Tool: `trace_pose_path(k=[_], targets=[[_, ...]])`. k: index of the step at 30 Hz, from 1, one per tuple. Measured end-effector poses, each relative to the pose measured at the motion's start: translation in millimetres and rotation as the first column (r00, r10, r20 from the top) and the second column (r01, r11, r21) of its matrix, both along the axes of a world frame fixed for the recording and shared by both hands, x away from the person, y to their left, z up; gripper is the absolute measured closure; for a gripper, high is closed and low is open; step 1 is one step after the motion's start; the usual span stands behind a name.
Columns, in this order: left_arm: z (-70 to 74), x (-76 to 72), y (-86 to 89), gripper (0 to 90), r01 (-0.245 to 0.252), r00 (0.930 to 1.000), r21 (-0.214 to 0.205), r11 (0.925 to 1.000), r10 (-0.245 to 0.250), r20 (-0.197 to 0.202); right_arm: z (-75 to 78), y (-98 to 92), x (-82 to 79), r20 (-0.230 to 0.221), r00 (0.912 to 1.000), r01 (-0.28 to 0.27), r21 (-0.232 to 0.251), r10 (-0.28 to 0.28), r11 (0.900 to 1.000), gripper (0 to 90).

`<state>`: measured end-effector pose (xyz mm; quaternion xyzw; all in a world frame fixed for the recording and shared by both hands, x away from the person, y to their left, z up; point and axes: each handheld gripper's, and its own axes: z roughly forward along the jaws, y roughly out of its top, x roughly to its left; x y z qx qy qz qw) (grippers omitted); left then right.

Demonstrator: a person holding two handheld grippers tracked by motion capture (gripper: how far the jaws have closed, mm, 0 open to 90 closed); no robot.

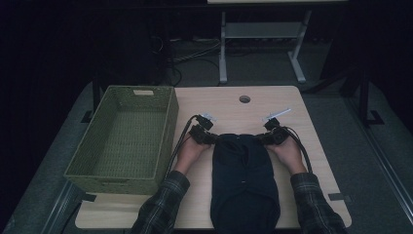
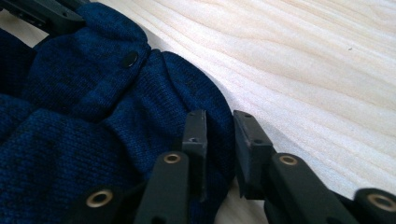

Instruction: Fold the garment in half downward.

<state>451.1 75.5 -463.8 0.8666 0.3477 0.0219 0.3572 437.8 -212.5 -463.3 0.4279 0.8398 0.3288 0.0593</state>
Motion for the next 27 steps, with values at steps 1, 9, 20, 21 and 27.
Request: trace_pose_path(k=[1,9,20,21,27], targets=[[-0.1,-0.3,-0.1,78.9,-0.002,1.0000,-0.004,1.0000,0.002,-0.003,0.2,0.7,-0.5,0.003,1.0000,0.001,-0.003,-0.001,1.0000,77.9],[3.2,-1.0,0.4,81.9,-0.030,0.9995,-0.014,0.9995,0.030,-0.009,4.7,1.7,-2.6,0.000,0.9999,0.015,-0.004,-0.015,0.9999,79.5],[23.5,-3.3,1.9,82.2,-0.042,0.9978,-0.020,0.9989,0.043,0.051,19.6,-0.1,-5.1,0.062,0.9976,0.029,0.004,-0.029,0.9996,80.3],[26.2,-3.8,1.5,82.2,-0.044,0.9975,-0.022,0.9988,0.045,0.055,21.8,0.1,-4.5,0.058,0.9979,0.029,0.002,-0.029,0.9996,80.3],[44.9,-3.5,6.5,82.3,-0.057,0.9932,-0.028,0.9980,0.059,0.100,40.9,3.1,-3.2,0.107,0.9939,0.026,-0.001,-0.026,0.9997,80.4]])
